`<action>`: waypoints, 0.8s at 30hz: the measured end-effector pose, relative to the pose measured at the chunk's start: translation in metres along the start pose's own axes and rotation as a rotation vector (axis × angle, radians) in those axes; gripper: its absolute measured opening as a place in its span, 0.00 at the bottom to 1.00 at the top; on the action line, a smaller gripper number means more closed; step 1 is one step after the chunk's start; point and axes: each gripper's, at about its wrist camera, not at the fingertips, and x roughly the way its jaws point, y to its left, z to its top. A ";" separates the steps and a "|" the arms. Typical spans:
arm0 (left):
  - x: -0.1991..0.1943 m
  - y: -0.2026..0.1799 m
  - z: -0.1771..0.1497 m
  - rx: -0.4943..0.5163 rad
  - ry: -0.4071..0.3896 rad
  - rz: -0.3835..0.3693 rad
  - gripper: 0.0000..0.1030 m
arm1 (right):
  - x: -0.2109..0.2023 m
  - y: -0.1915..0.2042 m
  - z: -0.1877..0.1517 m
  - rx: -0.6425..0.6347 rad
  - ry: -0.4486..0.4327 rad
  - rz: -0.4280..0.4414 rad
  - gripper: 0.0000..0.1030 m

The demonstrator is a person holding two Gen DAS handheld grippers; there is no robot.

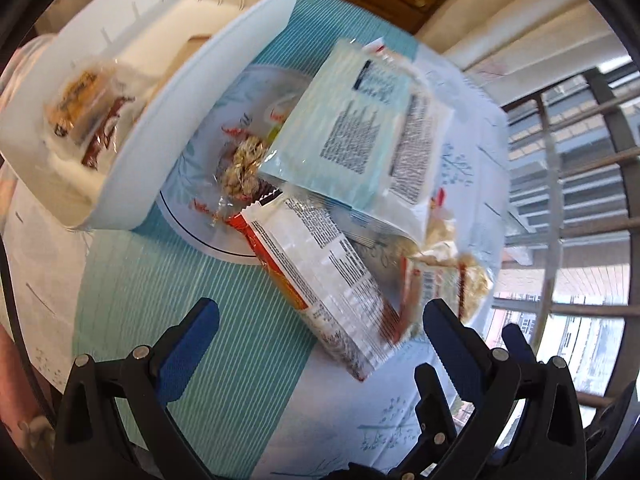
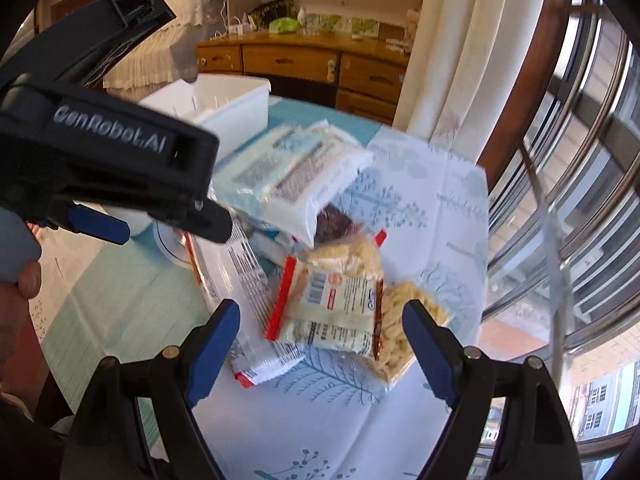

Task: Organize snacks
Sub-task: 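Grasp the white red-edged bag with the left gripper while the right gripper grasps the LIPO bag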

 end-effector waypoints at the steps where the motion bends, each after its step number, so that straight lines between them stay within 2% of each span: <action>1: 0.006 0.001 0.001 -0.009 0.007 0.007 0.99 | 0.005 -0.002 -0.002 0.006 0.012 0.000 0.82; 11: 0.060 0.006 0.004 -0.114 0.099 0.065 0.96 | 0.044 -0.013 -0.009 0.063 0.088 0.018 0.82; 16: 0.073 0.004 0.004 -0.133 0.110 0.087 0.94 | 0.055 -0.014 -0.008 0.095 0.093 0.032 0.82; 20: 0.078 0.004 0.004 -0.145 0.105 0.076 0.94 | 0.061 -0.015 -0.007 0.119 0.091 0.047 0.82; 24: 0.081 0.005 0.006 -0.153 0.102 0.049 0.87 | 0.064 -0.012 -0.006 0.118 0.085 0.057 0.81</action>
